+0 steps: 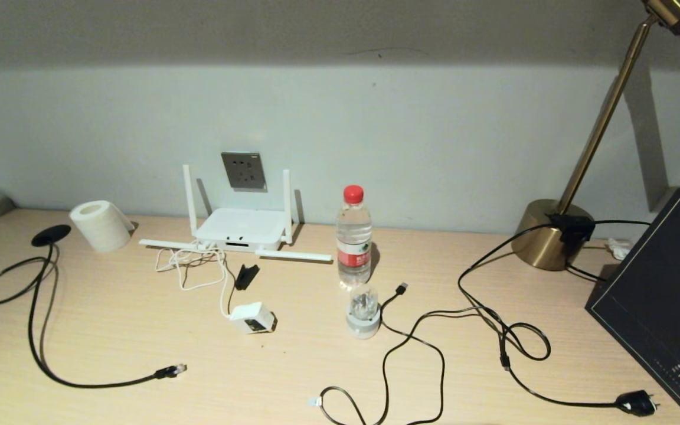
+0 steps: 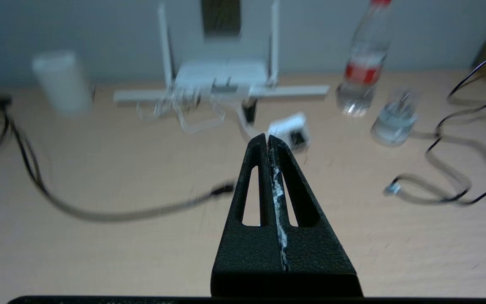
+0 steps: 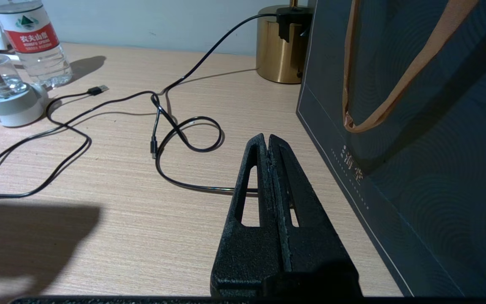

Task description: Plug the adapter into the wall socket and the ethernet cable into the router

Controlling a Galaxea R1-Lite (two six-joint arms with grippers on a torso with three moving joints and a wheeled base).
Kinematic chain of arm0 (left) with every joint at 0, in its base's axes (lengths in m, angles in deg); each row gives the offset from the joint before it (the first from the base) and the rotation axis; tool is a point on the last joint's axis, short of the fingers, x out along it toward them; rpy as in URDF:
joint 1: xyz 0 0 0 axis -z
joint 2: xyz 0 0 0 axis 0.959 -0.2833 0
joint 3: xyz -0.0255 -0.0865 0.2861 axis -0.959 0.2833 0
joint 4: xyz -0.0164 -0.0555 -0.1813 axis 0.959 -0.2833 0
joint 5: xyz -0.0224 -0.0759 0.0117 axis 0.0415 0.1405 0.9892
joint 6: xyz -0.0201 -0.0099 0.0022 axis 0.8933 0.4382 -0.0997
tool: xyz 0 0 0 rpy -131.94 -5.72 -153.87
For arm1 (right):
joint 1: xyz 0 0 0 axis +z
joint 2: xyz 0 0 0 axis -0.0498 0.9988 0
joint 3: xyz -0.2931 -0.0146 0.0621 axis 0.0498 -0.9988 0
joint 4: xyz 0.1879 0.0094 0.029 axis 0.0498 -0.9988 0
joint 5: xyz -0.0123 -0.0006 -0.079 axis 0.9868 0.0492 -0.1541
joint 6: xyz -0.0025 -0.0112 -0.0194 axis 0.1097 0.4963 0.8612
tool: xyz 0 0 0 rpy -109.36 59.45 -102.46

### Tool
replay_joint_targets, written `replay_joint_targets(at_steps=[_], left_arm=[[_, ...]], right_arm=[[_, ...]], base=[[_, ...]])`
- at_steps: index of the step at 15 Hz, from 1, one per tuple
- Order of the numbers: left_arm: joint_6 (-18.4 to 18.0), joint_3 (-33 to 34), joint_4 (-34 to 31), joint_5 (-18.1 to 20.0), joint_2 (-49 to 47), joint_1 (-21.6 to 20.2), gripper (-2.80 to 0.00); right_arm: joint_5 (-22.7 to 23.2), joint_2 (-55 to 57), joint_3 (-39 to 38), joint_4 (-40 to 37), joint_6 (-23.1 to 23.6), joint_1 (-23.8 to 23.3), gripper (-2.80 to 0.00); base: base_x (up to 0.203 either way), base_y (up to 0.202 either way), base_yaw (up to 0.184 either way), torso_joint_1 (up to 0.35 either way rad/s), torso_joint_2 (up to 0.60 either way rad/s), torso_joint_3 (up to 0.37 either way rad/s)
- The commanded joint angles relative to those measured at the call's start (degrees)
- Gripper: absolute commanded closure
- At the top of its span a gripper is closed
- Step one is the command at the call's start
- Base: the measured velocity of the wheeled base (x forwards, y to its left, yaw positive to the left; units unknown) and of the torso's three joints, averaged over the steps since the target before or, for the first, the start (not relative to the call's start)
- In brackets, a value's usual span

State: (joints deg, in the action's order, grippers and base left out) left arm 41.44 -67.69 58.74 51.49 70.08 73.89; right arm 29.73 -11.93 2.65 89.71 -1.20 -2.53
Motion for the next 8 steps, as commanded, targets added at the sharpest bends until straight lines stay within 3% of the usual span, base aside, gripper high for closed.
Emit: replay_joint_targets(at_steps=[1,5,8], left_arm=[[-0.6,-9.8,-0.3,1.9,-8.3,0.6,0.00],[-3.5,-32.7,-5.1,6.6,-35.9,7.6,0.00],[-9.0,-39.9,-6.6,9.6,-52.4,11.3,0.00]], right_arm=[[0.0,0.1,-2.0,0.0,0.0,0.0,0.00],[0.0,0.1,-2.0,0.0,0.1,0.0,0.00],[0.0,0.1,-2.0,0.0,0.0,0.0,0.00]], base=[[0.000,0.000,0.000,0.000,0.00,0.000],[0.000,0.000,0.000,0.000,0.00,0.000],[0.000,0.000,0.000,0.000,0.00,0.000]])
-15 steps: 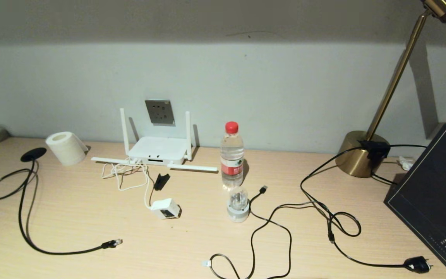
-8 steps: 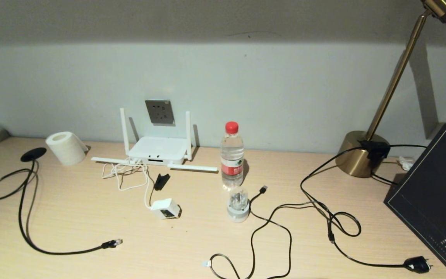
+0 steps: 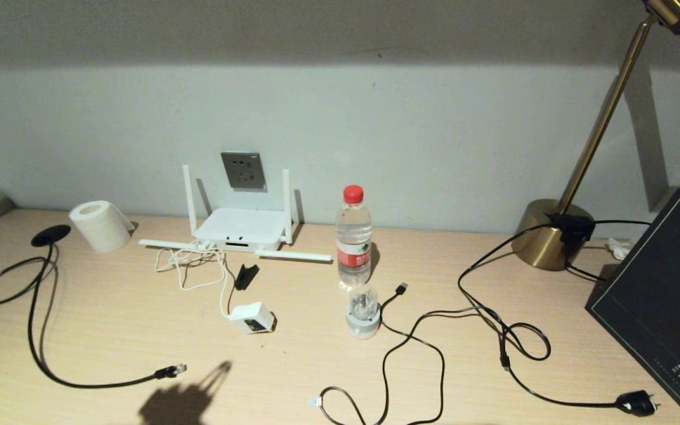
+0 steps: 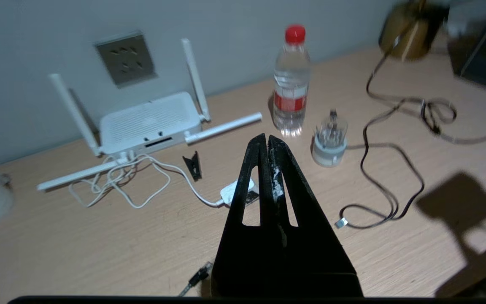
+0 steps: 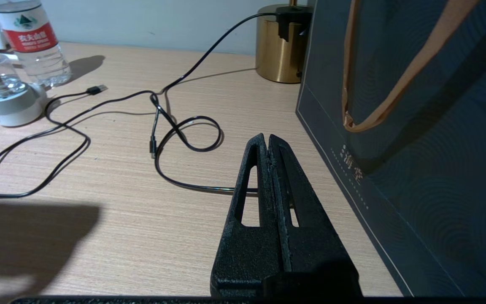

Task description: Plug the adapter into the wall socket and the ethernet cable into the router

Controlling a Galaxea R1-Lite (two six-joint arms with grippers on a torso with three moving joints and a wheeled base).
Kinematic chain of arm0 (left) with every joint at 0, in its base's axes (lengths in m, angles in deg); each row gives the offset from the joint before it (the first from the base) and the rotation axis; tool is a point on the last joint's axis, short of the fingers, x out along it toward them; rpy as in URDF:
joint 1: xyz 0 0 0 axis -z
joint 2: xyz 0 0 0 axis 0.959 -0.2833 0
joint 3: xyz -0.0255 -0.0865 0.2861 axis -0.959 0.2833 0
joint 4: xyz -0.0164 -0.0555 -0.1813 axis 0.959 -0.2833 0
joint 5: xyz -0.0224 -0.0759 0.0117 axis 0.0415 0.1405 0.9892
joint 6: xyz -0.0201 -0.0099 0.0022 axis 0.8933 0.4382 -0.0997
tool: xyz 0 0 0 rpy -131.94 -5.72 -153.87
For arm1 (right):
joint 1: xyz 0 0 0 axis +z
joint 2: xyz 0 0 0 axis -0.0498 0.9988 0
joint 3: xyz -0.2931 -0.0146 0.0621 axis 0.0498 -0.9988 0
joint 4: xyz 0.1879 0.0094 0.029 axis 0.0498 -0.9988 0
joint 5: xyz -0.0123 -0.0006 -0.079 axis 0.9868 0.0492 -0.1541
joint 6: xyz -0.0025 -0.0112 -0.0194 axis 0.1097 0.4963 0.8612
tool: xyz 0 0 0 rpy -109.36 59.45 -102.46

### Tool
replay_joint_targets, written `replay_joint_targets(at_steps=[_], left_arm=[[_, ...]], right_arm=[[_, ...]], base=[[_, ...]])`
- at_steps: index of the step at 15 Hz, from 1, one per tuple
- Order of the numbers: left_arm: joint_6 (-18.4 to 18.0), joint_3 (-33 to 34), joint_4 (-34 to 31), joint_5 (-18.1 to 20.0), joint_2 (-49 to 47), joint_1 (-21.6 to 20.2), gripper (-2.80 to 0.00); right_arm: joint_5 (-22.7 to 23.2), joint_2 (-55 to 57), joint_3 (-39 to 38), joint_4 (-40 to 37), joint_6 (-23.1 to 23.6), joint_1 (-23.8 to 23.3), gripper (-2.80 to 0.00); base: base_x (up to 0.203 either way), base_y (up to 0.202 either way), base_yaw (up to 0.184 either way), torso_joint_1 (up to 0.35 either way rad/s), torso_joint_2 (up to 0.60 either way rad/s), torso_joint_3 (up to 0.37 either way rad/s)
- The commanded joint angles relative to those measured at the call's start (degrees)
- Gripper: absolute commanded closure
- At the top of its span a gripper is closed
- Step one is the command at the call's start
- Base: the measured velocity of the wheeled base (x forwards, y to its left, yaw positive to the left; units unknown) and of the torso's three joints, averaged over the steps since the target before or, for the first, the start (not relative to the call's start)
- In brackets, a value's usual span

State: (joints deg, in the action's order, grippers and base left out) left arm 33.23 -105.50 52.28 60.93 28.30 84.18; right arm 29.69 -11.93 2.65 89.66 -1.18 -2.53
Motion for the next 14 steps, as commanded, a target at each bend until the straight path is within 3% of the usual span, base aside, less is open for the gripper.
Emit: replay_joint_targets(at_steps=[1,3,5,7,10,11,14], left_arm=[[-4.3,-2.3,0.9,0.9,-15.0,1.5,0.00],[-11.2,0.0,6.7,4.0,-22.6,1.4,0.00],[-20.3,2.3,11.3,11.5,-30.6,-2.3,0.00],[-38.5,2.7,12.2,19.8,-38.3,-7.2,0.00],[-60.6,0.5,1.0,23.3,-43.8,-8.3,0.00],[-63.7,-1.8,-3.5,23.1,-44.8,-8.3,0.00],[-67.4,-8.5,-14.2,20.5,-46.3,-5.4,0.00]], right_arm=[[0.0,0.1,-2.0,0.0,0.0,0.0,0.00],[0.0,0.1,-2.0,0.1,0.0,0.0,0.00],[0.0,0.1,-2.0,0.0,0.1,0.0,0.00],[0.0,0.1,-2.0,0.0,0.0,0.0,0.00],[0.0,0.1,-2.0,0.0,0.1,0.0,0.00],[0.0,0.1,-2.0,0.0,0.0,0.0,0.00],[0.0,0.1,-2.0,0.0,0.0,0.0,0.00]], base=[[0.000,0.000,0.000,0.000,0.00,0.000],[0.000,0.000,0.000,0.000,0.00,0.000],[0.000,0.000,0.000,0.000,0.00,0.000],[0.000,0.000,0.000,0.000,0.00,0.000],[0.000,0.000,0.000,0.000,0.00,0.000],[0.000,0.000,0.000,0.000,0.00,0.000],[0.000,0.000,0.000,0.000,0.00,0.000]])
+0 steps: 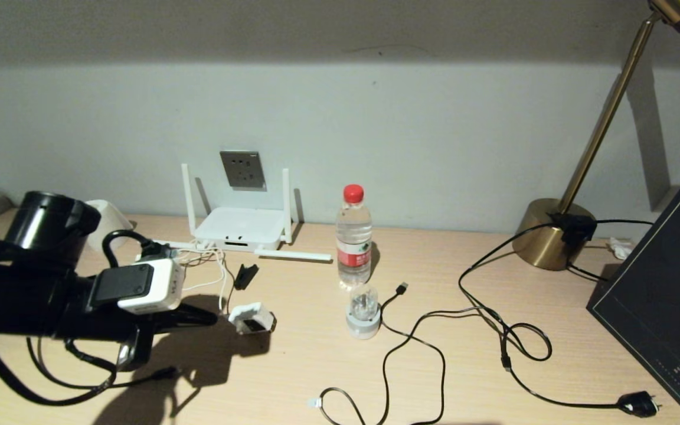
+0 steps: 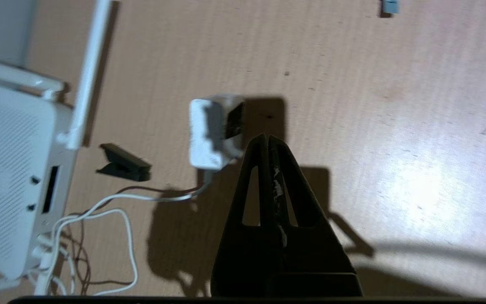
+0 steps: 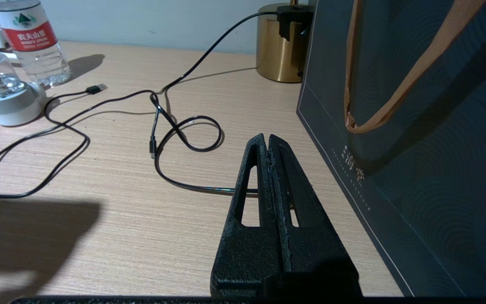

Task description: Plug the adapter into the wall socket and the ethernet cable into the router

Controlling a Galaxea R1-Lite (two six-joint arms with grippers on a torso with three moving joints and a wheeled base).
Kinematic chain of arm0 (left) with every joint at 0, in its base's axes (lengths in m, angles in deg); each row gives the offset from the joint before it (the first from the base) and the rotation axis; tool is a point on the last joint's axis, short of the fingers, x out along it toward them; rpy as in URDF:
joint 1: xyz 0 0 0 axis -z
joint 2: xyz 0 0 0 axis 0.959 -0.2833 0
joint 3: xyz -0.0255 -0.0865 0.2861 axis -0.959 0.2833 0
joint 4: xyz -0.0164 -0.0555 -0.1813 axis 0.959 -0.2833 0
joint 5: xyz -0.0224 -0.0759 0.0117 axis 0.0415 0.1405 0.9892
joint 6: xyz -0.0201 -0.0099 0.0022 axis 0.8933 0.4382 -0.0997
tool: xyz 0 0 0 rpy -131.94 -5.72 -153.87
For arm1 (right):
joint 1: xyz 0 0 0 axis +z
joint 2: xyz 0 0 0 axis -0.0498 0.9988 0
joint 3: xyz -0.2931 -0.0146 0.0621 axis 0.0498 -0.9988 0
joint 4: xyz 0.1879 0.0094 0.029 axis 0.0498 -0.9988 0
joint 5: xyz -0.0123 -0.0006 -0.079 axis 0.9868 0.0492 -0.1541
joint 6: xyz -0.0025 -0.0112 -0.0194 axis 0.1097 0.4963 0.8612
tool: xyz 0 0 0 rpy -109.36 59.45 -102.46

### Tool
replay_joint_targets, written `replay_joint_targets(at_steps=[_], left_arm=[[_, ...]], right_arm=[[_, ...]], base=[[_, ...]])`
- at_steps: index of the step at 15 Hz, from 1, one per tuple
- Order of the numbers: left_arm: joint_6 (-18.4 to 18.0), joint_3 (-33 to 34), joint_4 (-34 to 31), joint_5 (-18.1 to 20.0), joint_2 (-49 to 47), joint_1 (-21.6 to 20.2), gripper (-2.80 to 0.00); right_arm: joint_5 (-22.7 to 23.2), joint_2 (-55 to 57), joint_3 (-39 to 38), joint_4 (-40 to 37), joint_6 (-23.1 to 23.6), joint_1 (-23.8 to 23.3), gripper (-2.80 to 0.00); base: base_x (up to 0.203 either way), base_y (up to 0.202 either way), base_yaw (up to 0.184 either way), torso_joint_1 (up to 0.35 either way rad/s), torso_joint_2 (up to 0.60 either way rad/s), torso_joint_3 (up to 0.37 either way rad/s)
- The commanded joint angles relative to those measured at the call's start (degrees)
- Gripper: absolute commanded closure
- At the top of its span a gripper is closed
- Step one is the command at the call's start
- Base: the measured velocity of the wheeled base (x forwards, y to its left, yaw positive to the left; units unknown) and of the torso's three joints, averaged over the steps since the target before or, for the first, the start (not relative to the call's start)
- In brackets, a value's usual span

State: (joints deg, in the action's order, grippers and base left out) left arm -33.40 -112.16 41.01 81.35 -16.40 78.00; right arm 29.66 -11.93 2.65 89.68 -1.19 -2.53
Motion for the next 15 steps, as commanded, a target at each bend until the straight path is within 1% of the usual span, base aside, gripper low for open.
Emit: replay_joint_targets(at_steps=[1,2,3,4,5,6,7,9,11,14,15], left_arm=[[-1.4,-4.5,-7.8,-1.3,-1.8,2.1,0.00],[-1.7,-7.3,-11.6,-2.6,-2.3,3.3,0.00],[-1.8,-10.6,-14.0,-3.7,-3.4,4.8,0.00],[-1.9,-14.0,-16.0,-5.1,-5.0,6.3,-1.36],[-2.3,-17.3,-17.6,-7.6,-7.3,7.6,-2.80],[-3.1,-19.1,-18.4,-10.5,-9.3,8.4,-2.80],[-4.5,-20.3,-18.4,-11.7,-10.9,8.7,-2.80],[-7.0,-23.0,-18.4,-12.2,-13.7,8.7,-2.80],[-8.7,-26.2,-18.8,-12.9,-17.1,8.7,-2.80],[-8.9,-29.5,-19.6,-13.3,-20.4,7.8,-2.80],[-8.8,-30.1,-20.9,-13.3,-20.8,7.8,-2.80]], right_arm=[[0.0,0.1,-2.0,0.0,0.1,0.0,0.00],[0.0,0.1,-2.0,0.0,0.0,0.0,0.00],[0.0,0.1,-2.0,0.0,0.1,0.0,0.00],[0.0,0.1,-2.0,0.0,0.0,0.0,0.00],[0.0,0.1,-2.0,0.0,0.1,0.0,0.00],[0.0,0.1,-2.0,0.0,0.1,0.0,0.00],[0.0,0.1,-2.0,0.0,0.0,0.0,0.00],[0.0,0.1,-2.0,0.0,0.1,0.0,0.00],[0.0,0.1,-2.0,0.0,0.0,0.0,0.00],[0.0,0.1,-2.0,0.0,0.1,0.0,0.00],[0.0,0.1,-2.0,0.0,0.0,0.0,0.00]], base=[[0.000,0.000,0.000,0.000,0.00,0.000],[0.000,0.000,0.000,0.000,0.00,0.000],[0.000,0.000,0.000,0.000,0.00,0.000],[0.000,0.000,0.000,0.000,0.00,0.000],[0.000,0.000,0.000,0.000,0.00,0.000],[0.000,0.000,0.000,0.000,0.00,0.000],[0.000,0.000,0.000,0.000,0.00,0.000],[0.000,0.000,0.000,0.000,0.00,0.000],[0.000,0.000,0.000,0.000,0.00,0.000],[0.000,0.000,0.000,0.000,0.00,0.000],[0.000,0.000,0.000,0.000,0.00,0.000]])
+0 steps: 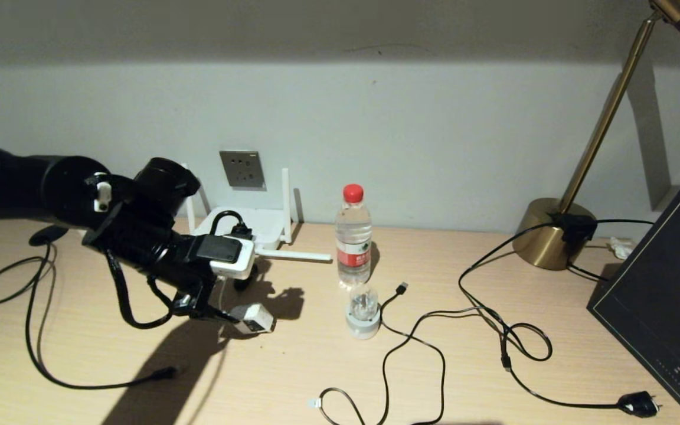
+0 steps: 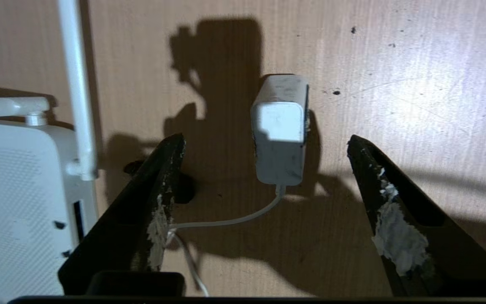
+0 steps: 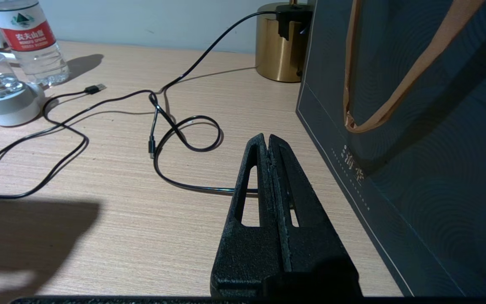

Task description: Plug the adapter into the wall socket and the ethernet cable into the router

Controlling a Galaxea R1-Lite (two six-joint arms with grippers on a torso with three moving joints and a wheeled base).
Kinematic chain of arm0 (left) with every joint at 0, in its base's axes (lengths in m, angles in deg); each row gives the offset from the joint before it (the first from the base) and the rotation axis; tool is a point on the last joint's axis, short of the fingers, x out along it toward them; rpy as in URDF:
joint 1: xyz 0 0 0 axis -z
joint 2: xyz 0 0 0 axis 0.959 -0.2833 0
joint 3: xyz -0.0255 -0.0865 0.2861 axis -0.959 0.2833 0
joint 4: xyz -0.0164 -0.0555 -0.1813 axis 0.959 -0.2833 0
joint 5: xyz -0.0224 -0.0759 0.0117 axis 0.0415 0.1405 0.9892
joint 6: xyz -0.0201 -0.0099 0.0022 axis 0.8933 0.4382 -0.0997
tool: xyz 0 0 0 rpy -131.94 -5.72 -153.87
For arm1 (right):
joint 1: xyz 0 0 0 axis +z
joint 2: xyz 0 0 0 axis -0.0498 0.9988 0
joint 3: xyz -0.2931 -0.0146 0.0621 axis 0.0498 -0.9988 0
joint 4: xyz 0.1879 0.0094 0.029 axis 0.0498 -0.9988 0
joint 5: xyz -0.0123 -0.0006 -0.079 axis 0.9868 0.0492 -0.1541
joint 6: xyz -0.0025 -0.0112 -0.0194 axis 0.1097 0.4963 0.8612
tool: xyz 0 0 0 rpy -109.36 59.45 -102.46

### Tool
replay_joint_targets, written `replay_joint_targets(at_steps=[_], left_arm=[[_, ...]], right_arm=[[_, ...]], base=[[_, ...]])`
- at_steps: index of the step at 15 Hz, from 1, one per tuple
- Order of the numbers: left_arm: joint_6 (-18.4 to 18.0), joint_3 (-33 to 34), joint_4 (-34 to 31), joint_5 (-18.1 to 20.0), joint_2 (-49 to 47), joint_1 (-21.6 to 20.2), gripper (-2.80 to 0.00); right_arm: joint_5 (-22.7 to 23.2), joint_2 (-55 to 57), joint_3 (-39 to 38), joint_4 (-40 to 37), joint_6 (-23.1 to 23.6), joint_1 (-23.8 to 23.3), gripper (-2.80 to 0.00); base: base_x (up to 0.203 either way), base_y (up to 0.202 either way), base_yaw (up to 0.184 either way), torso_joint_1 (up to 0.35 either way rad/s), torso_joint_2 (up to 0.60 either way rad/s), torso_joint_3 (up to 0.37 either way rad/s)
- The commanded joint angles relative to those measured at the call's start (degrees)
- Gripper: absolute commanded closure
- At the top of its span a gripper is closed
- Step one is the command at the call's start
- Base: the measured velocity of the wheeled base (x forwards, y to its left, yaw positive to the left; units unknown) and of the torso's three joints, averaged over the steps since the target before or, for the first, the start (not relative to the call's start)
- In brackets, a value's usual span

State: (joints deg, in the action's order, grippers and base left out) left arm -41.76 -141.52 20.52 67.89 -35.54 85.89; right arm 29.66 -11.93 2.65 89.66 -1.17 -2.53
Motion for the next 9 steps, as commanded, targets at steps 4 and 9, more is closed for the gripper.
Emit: replay_joint_targets(at_steps=[4,9], left_arm=[[0.0,-1.0,-1.3,0.1,-2.2,-0.1,-2.80],[1.5,-0.6,-1.1,-1.2,-3.8,0.2,-2.80]], right_arm=[[0.0,0.1,-2.0,0.0,0.0,0.0,0.00],[0.0,0.1,-2.0,0.0,0.0,0.0,0.00]], base=[[0.000,0.000,0.000,0.000,0.00,0.000],[0.000,0.000,0.000,0.000,0.00,0.000]])
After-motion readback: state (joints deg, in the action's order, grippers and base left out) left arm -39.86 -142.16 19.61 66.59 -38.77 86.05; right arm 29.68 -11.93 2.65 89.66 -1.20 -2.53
